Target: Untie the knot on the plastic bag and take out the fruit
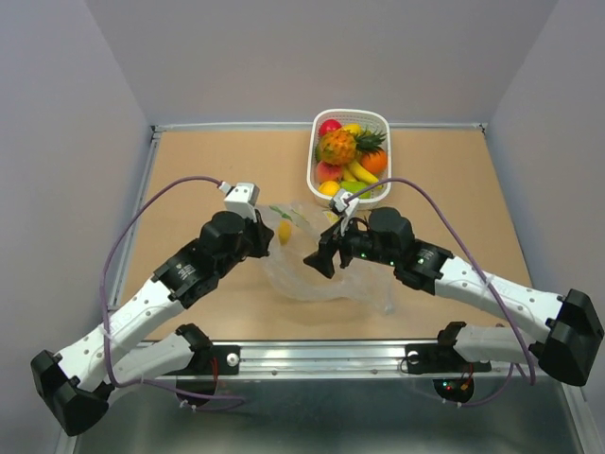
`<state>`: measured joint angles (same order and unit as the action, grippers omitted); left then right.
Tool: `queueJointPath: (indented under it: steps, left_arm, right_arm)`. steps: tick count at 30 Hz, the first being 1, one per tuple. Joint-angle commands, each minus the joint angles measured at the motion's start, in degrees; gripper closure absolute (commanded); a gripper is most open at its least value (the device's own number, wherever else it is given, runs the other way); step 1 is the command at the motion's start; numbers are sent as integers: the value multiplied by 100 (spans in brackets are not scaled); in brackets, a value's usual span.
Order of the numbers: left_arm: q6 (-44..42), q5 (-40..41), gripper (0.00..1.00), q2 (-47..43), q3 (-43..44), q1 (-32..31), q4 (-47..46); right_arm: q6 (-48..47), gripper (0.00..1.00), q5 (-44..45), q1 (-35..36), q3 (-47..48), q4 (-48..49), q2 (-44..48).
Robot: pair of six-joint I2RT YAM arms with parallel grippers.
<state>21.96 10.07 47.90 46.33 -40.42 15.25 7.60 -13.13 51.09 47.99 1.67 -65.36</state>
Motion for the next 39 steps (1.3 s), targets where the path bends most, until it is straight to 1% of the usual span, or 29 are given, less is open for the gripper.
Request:
queueJointPath:
  steps: [1,3,4,6,9,10,13,17,20,22,27,31,34,38,39]
  left_arm:
    - [686,389,100,-9,-220,-693,356]
    - [871,452,100,-26,-448,-791,304]
    - [1046,496,100,-26,-519,-792,304]
    - [1161,566,100,26,-668,-792,295]
    - [1364,584,100,53,-844,-800,234]
    - [1442,610,100,53,-879,-800,198]
    - [1539,619,100,149,-1002,-800,154]
    - [1724,514,100,299,-1213,-809,14]
    - [1812,444,100,413,-1354,-818,-144]
    - [1839,444,100,544,-1372,-827,-232]
    - [1821,461,100,677,-1284,-827,-303]
    - [1821,470,100,738,-1222,-835,-294]
    - [1812,479,100,730,-1179,-835,-303]
    - [1803,514,100,633,-1187,-835,-250]
    - [1803,531,100,589,-1187,-835,-215]
  right_arm:
    - [330,12,-76,120,-403,334,103]
    - [374,14,20,164,-483,404,50]
    - [374,17,21,190,-509,421,-37]
    - [374,19,64,243,-527,439,-117]
    - [383,27,152,358,-527,501,-248]
    - [392,32,196,401,-519,501,-327]
    - [392,38,389,507,-536,492,-389]
    - [471,37,635,718,-580,474,-135]
    - [453,32,881,876,-527,369,295]
    - [427,30,978,920,-379,150,532]
    - [348,29,856,1052,-27,-413,648]
    - [339,29,583,1350,237,-527,411]
    - [295,29,442,1465,447,-747,-72]
    - [365,29,723,1492,466,-896,-617]
    - [374,29,959,1492,449,-940,-818]
